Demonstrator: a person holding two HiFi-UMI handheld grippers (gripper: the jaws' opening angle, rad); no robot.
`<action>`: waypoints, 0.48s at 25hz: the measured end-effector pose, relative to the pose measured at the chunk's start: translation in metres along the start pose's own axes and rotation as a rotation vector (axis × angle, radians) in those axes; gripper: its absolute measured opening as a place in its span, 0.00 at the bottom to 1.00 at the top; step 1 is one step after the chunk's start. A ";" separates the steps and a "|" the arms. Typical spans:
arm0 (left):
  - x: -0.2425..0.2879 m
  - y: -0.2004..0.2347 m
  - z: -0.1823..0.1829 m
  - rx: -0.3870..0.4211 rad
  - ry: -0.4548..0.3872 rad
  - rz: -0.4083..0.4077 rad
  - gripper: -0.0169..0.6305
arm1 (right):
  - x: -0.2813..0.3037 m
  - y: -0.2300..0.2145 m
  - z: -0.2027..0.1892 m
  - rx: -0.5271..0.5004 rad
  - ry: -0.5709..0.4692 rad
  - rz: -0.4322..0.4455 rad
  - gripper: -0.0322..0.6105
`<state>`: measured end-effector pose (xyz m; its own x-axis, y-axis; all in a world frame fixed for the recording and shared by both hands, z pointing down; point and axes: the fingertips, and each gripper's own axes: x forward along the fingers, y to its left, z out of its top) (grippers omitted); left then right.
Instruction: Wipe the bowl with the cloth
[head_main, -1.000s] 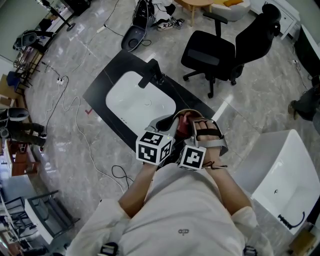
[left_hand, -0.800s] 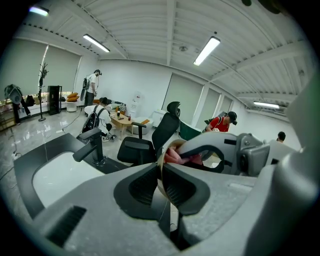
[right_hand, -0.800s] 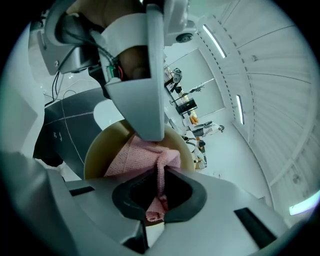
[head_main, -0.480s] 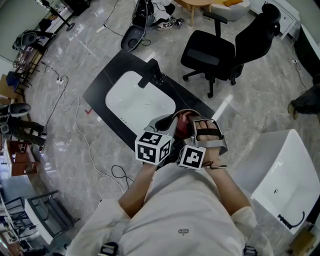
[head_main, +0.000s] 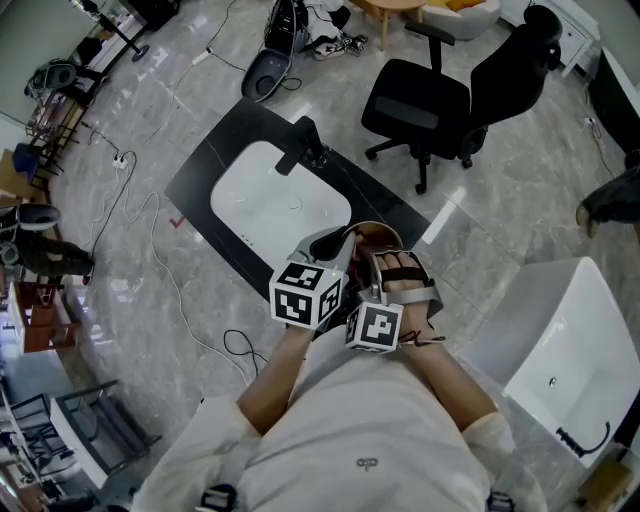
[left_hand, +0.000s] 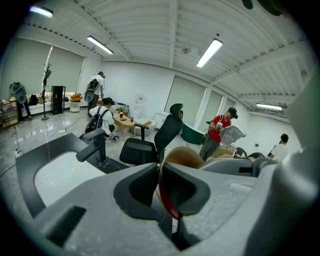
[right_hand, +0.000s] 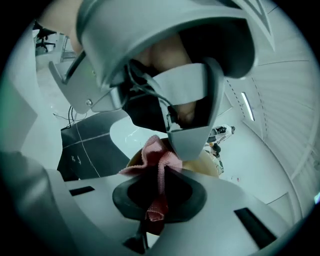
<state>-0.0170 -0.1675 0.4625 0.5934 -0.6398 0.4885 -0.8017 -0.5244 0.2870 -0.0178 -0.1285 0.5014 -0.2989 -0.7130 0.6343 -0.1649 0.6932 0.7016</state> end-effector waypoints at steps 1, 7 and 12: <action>-0.001 0.000 0.000 0.000 0.000 0.000 0.08 | -0.001 -0.002 0.001 -0.001 -0.006 -0.002 0.08; 0.000 0.005 -0.001 -0.024 0.007 -0.002 0.08 | -0.003 -0.004 -0.007 -0.065 0.030 -0.013 0.08; -0.002 0.012 -0.005 -0.049 0.016 -0.004 0.08 | -0.004 -0.015 -0.024 -0.125 0.095 -0.075 0.08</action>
<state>-0.0281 -0.1693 0.4691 0.5955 -0.6284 0.5005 -0.8022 -0.4985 0.3286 0.0084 -0.1388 0.4963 -0.1991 -0.7733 0.6020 -0.0640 0.6233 0.7794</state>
